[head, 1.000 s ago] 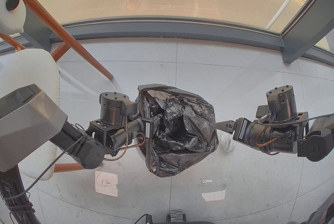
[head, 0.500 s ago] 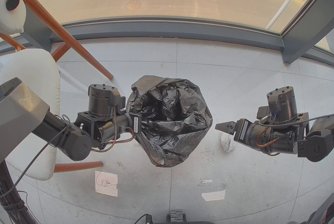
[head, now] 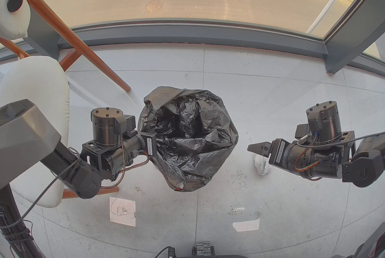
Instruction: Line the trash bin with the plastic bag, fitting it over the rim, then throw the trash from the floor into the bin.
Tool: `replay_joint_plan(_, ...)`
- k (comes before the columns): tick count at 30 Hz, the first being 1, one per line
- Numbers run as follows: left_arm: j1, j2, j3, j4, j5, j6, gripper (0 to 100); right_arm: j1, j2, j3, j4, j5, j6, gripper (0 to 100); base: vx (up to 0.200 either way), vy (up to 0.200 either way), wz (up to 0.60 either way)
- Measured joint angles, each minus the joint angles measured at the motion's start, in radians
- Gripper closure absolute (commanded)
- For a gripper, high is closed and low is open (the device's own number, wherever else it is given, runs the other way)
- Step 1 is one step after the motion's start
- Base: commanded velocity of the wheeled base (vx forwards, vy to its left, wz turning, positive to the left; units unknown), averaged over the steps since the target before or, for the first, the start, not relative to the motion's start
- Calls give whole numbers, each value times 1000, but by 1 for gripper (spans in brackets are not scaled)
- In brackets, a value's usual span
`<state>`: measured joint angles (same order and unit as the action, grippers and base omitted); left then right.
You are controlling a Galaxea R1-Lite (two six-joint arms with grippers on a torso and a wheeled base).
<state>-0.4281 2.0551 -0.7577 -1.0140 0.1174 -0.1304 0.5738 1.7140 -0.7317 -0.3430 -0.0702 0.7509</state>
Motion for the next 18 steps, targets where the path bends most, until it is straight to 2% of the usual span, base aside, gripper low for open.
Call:
replay_joint_plan(3,1,51,13,-85,1,1,100,1,0,6,0,0,0,0,0,0,0)
replay_joint_plan(4,1,67,16,-105,2,1,0,1,0,8,0,0,0,0,0,0,0)
replay_joint_plan(10,-13,144,43,-140,-2,1,0,3,-1,14,0,0,1,0,0,0,0)
replay_joint_plan(18,-18,158,55,-152,-1,15,0,1,-1,16,0,0,3,0,0,0,0)
